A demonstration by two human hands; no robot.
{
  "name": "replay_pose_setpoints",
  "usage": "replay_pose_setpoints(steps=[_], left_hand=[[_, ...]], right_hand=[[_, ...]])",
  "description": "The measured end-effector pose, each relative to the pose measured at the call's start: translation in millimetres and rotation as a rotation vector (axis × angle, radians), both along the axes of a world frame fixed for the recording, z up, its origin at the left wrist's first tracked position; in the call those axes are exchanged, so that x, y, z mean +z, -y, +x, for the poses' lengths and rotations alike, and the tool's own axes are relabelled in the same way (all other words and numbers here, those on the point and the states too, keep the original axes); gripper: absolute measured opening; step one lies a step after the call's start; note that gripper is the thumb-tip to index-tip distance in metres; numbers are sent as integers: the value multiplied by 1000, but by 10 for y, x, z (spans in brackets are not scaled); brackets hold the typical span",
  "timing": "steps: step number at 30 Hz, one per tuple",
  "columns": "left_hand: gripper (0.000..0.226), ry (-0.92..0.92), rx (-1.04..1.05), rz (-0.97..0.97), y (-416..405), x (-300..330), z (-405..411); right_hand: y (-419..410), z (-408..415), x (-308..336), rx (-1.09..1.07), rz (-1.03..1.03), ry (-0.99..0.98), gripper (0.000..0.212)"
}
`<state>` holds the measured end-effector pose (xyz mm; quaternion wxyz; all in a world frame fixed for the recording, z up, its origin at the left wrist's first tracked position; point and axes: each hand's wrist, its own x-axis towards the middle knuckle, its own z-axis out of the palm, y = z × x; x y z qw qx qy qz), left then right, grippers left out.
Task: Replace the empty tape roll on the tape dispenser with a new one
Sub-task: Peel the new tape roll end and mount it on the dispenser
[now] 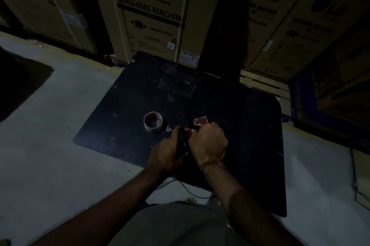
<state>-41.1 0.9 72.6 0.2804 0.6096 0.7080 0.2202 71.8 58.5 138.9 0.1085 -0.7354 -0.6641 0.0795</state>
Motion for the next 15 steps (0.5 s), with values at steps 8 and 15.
replay_pose_setpoints(steps=[8, 15], left_hand=[[88, -11, 20, -31, -55, -45, -21], [90, -53, -18, -29, -68, -124, -56]], right_hand=[[-31, -9, 28, -45, -72, -95, 25], [-81, 73, -31, 160, -54, -228, 20]])
